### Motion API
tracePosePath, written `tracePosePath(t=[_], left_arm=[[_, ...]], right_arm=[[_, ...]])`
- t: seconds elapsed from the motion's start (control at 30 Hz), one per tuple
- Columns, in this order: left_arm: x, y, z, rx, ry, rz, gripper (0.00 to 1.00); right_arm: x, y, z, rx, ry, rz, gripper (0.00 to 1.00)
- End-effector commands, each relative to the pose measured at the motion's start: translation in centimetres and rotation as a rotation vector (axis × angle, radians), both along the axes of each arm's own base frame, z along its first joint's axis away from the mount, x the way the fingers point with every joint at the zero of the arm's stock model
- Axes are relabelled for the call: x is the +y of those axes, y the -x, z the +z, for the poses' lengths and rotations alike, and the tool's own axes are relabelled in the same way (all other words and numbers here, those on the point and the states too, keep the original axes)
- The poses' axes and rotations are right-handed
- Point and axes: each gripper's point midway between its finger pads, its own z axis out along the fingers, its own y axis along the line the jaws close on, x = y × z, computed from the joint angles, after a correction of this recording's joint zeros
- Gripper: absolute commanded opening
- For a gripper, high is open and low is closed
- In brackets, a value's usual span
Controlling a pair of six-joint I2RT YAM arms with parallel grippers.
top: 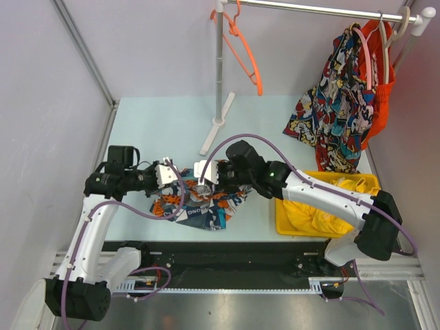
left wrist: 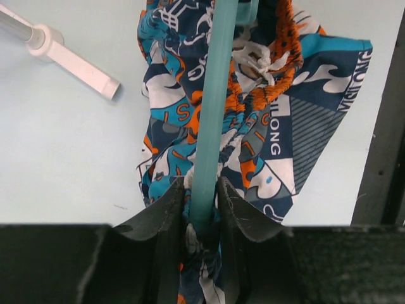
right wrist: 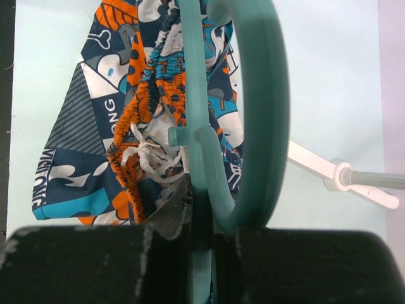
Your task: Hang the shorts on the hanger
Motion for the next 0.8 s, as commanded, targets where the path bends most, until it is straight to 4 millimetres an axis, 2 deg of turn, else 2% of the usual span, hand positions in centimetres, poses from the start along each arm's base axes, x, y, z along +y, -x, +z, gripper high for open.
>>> tracePosePath(t=[0.0, 0.03, 0.07, 0.1, 0.13, 0.2, 0.23, 0.3, 0.4, 0.53, 0.67, 0.77], left_arm=[[-2.0, 0.6, 1.4, 0.0, 0.093, -0.04, 0.27], [-2.0, 0.5, 1.4, -0.002, 0.09, -0.04, 0.22], [-2.0, 0.6, 1.2, 0.009, 0.092, -0.033, 0.09], [-1.8, 0.4, 0.9, 0.016, 0.087, -0.017, 0.0], [-1.7, 0.3, 0.8, 0.015, 0.083, -0.011, 0.0], [-1.6, 0.3, 0.8, 0.02, 0.088, -0.004, 0.0], [-1.6, 0.3, 0.9, 0.02, 0.095, -0.003, 0.0], [-1.8, 0.3, 1.3, 0.018, 0.117, -0.008, 0.01], [-1.9, 0.5, 1.8, 0.015, 0.13, -0.019, 0.0], [-2.1, 0.6, 2.2, 0.01, 0.136, -0.037, 0.0], [-2.1, 0.7, 2.3, 0.014, 0.128, -0.053, 0.0], [-1.8, 0.6, 1.9, 0.015, 0.102, -0.05, 0.0]], right_arm=[[2.1, -0.5, 5.2, -0.077, -0.144, 0.034, 0.0], [2.0, -0.5, 5.1, -0.074, -0.138, 0.031, 0.0], [1.8, -0.6, 5.2, -0.073, -0.14, 0.024, 0.0], [1.1, -1.0, 5.2, -0.067, -0.133, 0.002, 0.0], [0.7, -1.2, 5.1, -0.056, -0.127, -0.014, 0.0], [-0.1, -1.5, 5.3, -0.052, -0.121, -0.034, 0.2], [-1.0, -2.0, 4.7, -0.033, -0.098, -0.063, 0.3], [-2.2, -2.4, 4.4, -0.016, -0.076, -0.088, 0.45], [-4.8, -3.4, 2.9, 0.023, -0.009, -0.125, 0.48], [-7.5, -4.8, 2.6, 0.038, 0.018, -0.152, 0.5], [-9.5, -5.7, 3.2, 0.002, 0.033, -0.162, 0.5], [-10.3, -5.8, 4.5, -0.039, 0.019, -0.155, 0.5]])
